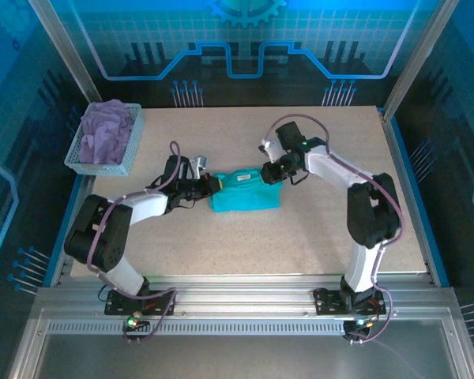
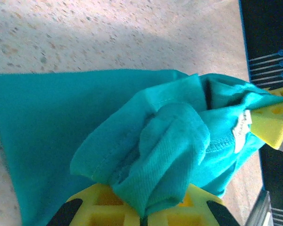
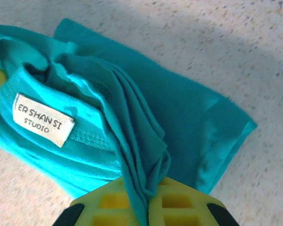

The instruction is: Fold the inside-out t-shirt

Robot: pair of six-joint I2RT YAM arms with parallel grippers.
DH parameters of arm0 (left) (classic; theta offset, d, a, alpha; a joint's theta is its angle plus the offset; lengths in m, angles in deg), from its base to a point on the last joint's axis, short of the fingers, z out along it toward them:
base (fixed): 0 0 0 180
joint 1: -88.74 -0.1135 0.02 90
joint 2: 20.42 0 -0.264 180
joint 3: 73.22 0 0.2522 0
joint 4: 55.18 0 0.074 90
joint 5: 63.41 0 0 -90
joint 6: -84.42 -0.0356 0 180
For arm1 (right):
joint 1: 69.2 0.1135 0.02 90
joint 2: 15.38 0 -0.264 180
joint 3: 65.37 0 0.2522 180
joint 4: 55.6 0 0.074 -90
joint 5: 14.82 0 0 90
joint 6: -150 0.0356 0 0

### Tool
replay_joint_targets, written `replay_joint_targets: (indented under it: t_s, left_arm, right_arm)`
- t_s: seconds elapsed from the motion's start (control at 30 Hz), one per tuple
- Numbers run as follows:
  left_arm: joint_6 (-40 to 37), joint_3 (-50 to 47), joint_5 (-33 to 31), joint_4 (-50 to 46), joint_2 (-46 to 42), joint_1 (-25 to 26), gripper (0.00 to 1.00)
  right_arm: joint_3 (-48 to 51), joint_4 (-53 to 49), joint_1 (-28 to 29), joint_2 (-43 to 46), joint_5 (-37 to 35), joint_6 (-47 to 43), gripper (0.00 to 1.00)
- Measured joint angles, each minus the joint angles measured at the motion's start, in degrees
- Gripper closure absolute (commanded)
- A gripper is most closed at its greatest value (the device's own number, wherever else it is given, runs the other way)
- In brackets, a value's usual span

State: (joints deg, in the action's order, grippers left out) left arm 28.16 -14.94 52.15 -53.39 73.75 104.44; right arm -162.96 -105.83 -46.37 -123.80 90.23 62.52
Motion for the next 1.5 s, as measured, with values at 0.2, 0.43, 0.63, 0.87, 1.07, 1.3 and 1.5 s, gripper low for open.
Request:
replay_joint_targets:
  t_s: [0.2, 0.43, 0.63, 0.87, 1.07, 1.3, 1.5]
  left_arm:
    - [-1.44, 5.22, -3.89, -0.39, 6.75, -1.20, 0.89]
    - [-3.63, 10.71, -7.61, -5.05, 12.94, -1.33, 0.55]
    - [-4.09, 12.55, -10.69, -10.78, 10.45, -1.36, 0.37]
    - [-5.40, 10.80, -14.23, -15.74, 0.85, -1.33, 0.31]
    - [-5.44, 10.99, -12.81, -17.62, 4.42, -1.18, 0.41]
    - [-4.11, 11.69, -10.01, -17.90, 11.32, -0.66, 0.63]
    - [-3.21, 11.69, -7.93, -16.15, 12.76, -0.22, 0.77]
  right_arm:
    - [-13.42, -3.74, -0.28, -12.55, -3.23, -0.76, 0.81]
    - [-23.41, -9.75, -1.18, -22.14, -7.63, -1.84, 0.54]
    - [-18.71, -9.75, -3.23, -14.27, -8.61, -0.50, 0.31]
    - [-6.45, -6.54, -5.86, -0.15, -4.09, 5.11, 0.26]
    - [-3.67, -2.95, -5.92, -5.38, 0.22, 10.64, 0.24]
    - [-3.48, 0.85, -5.60, -12.04, 4.17, 15.37, 0.26]
    - [-3.98, 2.40, -4.76, -13.73, 5.16, 17.81, 0.39]
